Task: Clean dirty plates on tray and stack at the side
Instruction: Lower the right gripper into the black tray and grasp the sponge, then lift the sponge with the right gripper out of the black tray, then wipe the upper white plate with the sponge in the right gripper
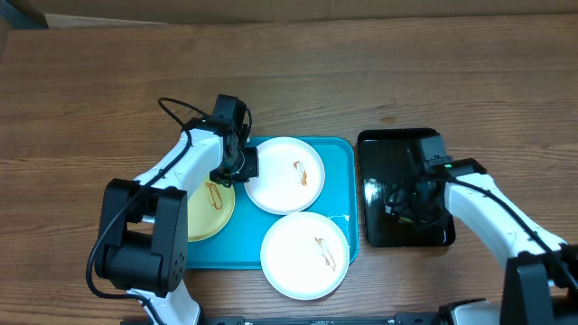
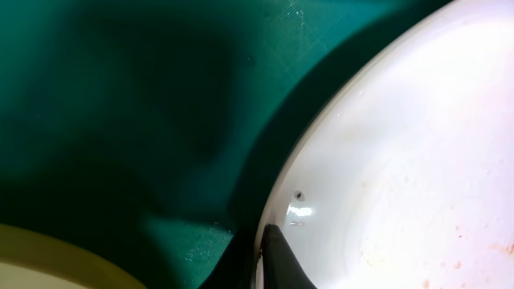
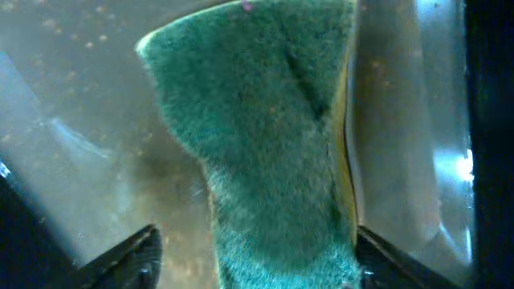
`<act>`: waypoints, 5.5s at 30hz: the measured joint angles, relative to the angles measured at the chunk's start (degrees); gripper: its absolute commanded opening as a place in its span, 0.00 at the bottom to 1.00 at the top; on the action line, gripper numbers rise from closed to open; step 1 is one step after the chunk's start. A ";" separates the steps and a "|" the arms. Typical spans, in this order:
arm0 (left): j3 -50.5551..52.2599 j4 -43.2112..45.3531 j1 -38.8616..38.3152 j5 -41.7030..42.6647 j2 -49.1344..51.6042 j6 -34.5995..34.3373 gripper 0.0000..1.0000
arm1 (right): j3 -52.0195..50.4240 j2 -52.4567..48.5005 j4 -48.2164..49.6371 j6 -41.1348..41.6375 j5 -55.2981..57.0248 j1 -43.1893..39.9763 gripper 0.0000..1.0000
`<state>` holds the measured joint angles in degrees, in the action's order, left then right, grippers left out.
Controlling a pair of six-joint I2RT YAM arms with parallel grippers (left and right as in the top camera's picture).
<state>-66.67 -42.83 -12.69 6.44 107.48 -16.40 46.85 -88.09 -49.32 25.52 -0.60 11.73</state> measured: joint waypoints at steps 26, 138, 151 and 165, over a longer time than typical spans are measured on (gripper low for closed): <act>0.02 0.00 0.00 -0.02 0.00 0.00 0.06 | 4.66 -1.88 -3.52 -1.46 1.97 1.07 0.96; 0.02 0.55 -0.24 -0.70 0.00 -4.24 0.04 | 18.71 -2.12 -12.09 -4.74 -1.62 1.11 0.04; 0.02 0.61 -0.48 -1.27 0.00 -5.97 0.04 | 18.71 -2.12 -12.22 -6.12 2.12 1.14 0.04; 0.02 0.61 -0.48 -1.27 0.00 -5.97 0.04 | 18.67 -2.12 -3.76 -11.30 -10.86 1.20 0.04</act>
<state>-66.65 -42.22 -13.17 5.17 107.48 -22.37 65.52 -90.21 -53.08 14.22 -11.46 12.93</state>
